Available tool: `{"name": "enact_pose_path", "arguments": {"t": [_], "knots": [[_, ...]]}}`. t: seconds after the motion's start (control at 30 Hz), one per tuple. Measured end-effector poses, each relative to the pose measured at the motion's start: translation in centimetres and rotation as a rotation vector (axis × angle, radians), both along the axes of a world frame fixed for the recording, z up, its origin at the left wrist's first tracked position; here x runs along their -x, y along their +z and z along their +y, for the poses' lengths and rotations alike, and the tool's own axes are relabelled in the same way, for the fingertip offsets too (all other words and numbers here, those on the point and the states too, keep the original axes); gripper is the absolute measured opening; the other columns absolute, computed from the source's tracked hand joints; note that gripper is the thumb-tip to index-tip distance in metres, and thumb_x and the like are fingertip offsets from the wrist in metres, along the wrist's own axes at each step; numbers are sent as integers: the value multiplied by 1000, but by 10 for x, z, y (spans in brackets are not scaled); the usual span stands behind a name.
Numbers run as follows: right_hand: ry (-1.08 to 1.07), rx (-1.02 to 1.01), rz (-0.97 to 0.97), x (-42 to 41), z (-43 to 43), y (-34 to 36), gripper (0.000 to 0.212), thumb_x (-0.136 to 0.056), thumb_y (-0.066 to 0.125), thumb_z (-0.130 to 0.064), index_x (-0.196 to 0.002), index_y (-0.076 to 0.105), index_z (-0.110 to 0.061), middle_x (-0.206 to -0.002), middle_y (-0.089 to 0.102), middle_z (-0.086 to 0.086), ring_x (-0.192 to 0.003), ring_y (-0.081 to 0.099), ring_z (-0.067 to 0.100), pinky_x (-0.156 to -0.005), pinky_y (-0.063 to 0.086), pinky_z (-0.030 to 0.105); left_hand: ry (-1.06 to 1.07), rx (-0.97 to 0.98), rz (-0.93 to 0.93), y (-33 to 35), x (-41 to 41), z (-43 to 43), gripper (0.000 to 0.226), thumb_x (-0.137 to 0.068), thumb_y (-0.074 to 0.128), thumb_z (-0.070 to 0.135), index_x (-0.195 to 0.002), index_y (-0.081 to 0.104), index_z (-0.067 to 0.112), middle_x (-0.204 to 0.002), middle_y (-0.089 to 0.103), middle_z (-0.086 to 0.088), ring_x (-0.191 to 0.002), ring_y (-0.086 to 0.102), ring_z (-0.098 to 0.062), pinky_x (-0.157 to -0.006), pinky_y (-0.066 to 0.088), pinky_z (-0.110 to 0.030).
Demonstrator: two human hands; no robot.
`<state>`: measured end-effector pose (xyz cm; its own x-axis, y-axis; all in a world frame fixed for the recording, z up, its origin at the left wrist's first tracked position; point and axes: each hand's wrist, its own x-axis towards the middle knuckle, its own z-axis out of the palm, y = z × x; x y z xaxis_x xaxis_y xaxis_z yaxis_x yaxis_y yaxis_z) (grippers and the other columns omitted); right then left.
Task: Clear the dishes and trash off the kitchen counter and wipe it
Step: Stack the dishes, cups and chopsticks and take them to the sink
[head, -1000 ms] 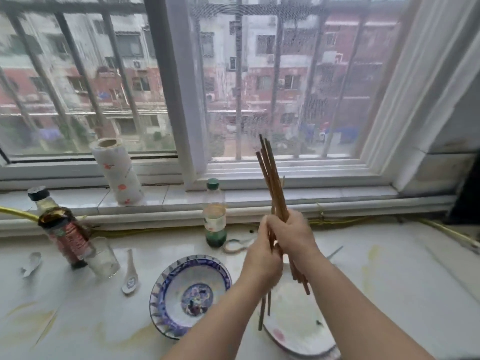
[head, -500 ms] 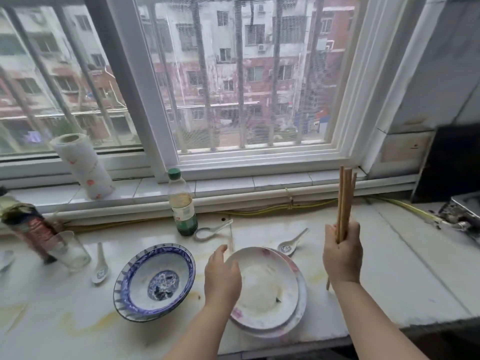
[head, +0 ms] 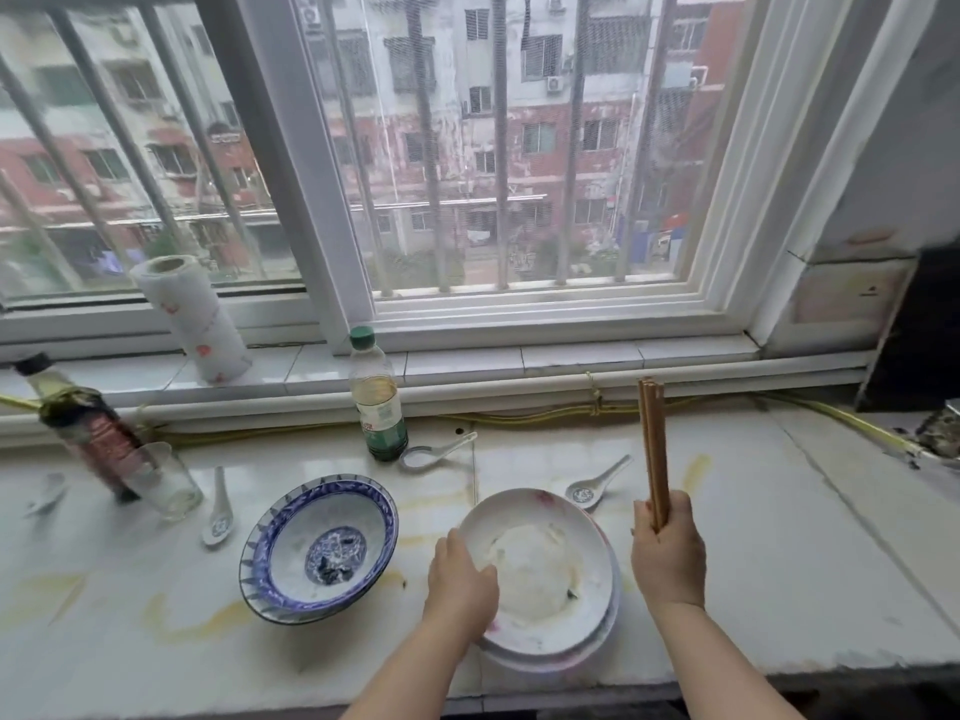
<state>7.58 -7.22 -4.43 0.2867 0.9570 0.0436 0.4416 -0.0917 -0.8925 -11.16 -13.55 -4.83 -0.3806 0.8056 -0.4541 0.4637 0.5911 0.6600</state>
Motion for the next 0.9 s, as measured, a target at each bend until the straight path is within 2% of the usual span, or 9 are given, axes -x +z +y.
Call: {"name": "enact_pose_path", "arguments": {"t": [0.13,0.2,0.3,0.37,0.47,0.6,0.7,0.77,0.9], "knots": [[53,-51,-38,11,4,15,13,-96,49,-19,-88,44,-10,-62,51,5,-65,53,34,-60,39,35,73,-146,21,18,14,3,57,-101,36,19,-153,14,15,-159,18,0,-146,20,-20,-115,23,-35],[150,-59,-44,29,6,28,13,-96,51,-22,-88,46,-12,-60,49,1,-64,52,31,-56,36,35,152,-241,30,26,28,5,52,-101,38,18,-151,25,17,-156,27,-2,-143,27,-21,-112,27,-35],[376,84,-75,64,9,41,9,-95,52,-29,-95,52,-19,-75,60,2,-71,61,23,-62,48,39,253,-316,75,30,56,7,47,-99,41,16,-145,37,18,-149,40,-7,-136,37,-25,-108,35,-41],[530,222,-193,93,9,47,9,-94,51,-33,-96,51,-24,-85,64,1,-78,65,22,-72,55,42,319,-319,169,30,84,7,44,-98,43,15,-142,43,16,-144,45,-8,-133,38,-27,-106,35,-41],[710,304,-450,137,3,55,12,-92,49,-37,-95,48,-25,-93,63,1,-90,66,25,-80,54,39,400,-294,266,28,124,0,43,-97,44,17,-140,46,17,-146,43,-6,-135,34,-28,-109,30,-41],[779,393,-361,199,-10,50,17,-92,50,-36,-97,51,-20,-91,61,4,-81,59,23,-69,48,31,469,-146,334,21,175,-16,45,-95,44,19,-140,43,18,-149,37,-6,-135,32,-30,-107,31,-45],[727,442,-259,230,-11,38,15,-93,51,-32,-94,51,-18,-86,56,2,-75,53,21,-63,40,29,470,-40,205,10,202,-20,51,-96,43,17,-146,33,15,-153,30,-9,-137,31,-33,-108,31,-46],[678,474,-200,240,-11,31,14,-92,52,-30,-95,50,-16,-82,54,2,-72,52,20,-60,38,29,473,-69,36,-4,214,-21,52,-94,44,14,-145,35,10,-147,39,-15,-130,41,-36,-106,37,-43],[557,542,10,254,-16,21,11,-93,51,-22,-94,48,-11,-70,44,0,-56,40,14,-50,32,25,558,-106,-226,-12,230,-19,57,-86,48,13,-142,41,15,-130,56,-15,-106,60,-35,-88,53,-41]]}}
